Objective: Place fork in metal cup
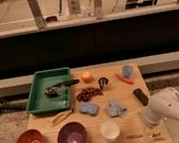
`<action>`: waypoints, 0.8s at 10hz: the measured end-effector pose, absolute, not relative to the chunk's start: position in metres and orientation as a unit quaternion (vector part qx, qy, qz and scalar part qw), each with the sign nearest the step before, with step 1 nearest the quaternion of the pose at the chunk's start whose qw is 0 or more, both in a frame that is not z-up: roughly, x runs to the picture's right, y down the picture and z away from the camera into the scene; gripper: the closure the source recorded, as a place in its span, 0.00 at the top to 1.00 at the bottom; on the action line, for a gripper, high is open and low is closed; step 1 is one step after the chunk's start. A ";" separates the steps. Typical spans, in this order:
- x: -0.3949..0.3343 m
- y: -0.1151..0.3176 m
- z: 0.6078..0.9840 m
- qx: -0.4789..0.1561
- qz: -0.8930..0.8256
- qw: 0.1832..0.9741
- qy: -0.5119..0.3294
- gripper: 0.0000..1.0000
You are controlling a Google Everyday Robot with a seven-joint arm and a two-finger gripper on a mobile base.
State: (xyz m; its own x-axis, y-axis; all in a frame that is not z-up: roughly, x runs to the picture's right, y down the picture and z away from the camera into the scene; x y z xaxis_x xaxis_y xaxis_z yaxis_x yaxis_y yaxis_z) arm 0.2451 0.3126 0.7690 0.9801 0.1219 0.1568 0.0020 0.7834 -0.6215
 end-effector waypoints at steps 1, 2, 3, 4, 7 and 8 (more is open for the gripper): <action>0.246 0.315 0.771 -0.327 0.031 0.940 -0.095 0.80; 0.248 0.318 0.774 -0.326 0.030 0.940 -0.094 0.78; 0.249 0.318 0.775 -0.325 0.029 0.941 -0.093 0.70; 0.250 0.319 0.775 -0.325 0.029 0.941 -0.092 0.62; 0.252 0.316 0.774 -0.319 0.026 0.943 -0.089 0.31; 0.253 0.317 0.773 -0.319 0.027 0.943 -0.088 0.20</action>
